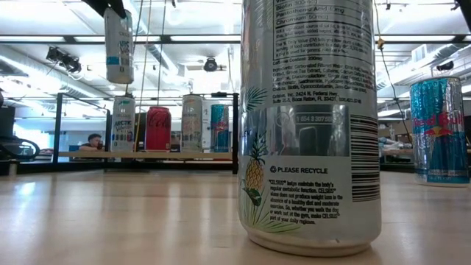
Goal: Place canned beverage on shelf
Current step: Put the blue-white soda can on the shelf aligned with the other blue-white soda can
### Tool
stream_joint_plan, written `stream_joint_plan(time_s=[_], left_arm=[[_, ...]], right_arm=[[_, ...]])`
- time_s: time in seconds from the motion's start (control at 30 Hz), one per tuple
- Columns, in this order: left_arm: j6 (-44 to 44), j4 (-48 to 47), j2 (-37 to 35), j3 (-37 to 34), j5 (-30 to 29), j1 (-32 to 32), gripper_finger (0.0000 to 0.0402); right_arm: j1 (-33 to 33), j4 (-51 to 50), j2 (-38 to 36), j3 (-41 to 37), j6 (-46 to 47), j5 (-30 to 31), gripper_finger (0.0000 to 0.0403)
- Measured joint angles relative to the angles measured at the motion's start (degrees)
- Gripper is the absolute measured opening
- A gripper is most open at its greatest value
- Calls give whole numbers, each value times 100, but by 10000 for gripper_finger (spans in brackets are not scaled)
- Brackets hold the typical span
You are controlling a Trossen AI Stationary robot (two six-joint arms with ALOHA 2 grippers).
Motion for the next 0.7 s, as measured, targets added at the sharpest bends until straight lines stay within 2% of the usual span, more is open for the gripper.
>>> stream_joint_plan(time_s=[0.1, 0.27, 0.43, 0.7], left_arm=[[-18, 108, -192, -265, -9, -21, 251], [-2, 801, -852, -1499, 34, -27, 251], [167, 1346, -1379, -2328, 278, -31, 251], [254, 2057, -1609, -3549, 66, 191, 252]], right_arm=[[0, 0, 0, 2, 109, 0, 327], [0, 0, -2, 2, 116, 0, 327], [0, 6, -2, 2, 123, 0, 327], [0, 317, -2, 4, 144, -190, 327]])
